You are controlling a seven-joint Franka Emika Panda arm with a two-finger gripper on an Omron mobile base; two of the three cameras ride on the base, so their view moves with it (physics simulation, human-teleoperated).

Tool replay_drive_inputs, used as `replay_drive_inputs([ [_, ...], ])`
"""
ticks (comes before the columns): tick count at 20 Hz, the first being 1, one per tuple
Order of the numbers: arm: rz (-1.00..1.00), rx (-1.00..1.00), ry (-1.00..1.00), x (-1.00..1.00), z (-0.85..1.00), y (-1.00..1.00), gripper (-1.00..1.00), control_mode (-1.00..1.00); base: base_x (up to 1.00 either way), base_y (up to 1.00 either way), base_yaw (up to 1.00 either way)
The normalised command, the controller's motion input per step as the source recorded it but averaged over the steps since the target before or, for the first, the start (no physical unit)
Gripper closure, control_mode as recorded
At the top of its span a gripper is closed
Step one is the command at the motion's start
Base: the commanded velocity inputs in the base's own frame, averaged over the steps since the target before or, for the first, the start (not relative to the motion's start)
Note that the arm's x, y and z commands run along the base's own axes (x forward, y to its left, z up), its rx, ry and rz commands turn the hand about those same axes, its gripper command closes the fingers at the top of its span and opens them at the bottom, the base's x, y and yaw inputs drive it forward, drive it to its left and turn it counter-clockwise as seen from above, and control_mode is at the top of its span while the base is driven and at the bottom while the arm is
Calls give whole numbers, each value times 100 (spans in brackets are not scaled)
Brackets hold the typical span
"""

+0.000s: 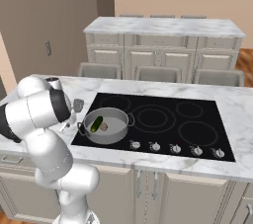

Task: Put the cucumber and garlic in the pot. Retrieve the spatula and lightly stir the vegetables in the pot.

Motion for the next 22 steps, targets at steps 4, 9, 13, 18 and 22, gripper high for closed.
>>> replay_drive_inputs([
  [4, 0, 0, 0, 0, -36, 0, -100, -100, 0, 0, 0],
  [9, 0, 0, -1, 0, -26, 0, -100, -100, 0, 0, 0],
  [13, 0, 0, 0, 0, -30, 0, -100, -100, 0, 0, 0],
  [18, 0, 0, 0, -5, -7, 0, 100, -100, 0, 0, 0],
  [22, 0, 0, 0, -7, 0, 0, 100, -100, 0, 0, 0],
])
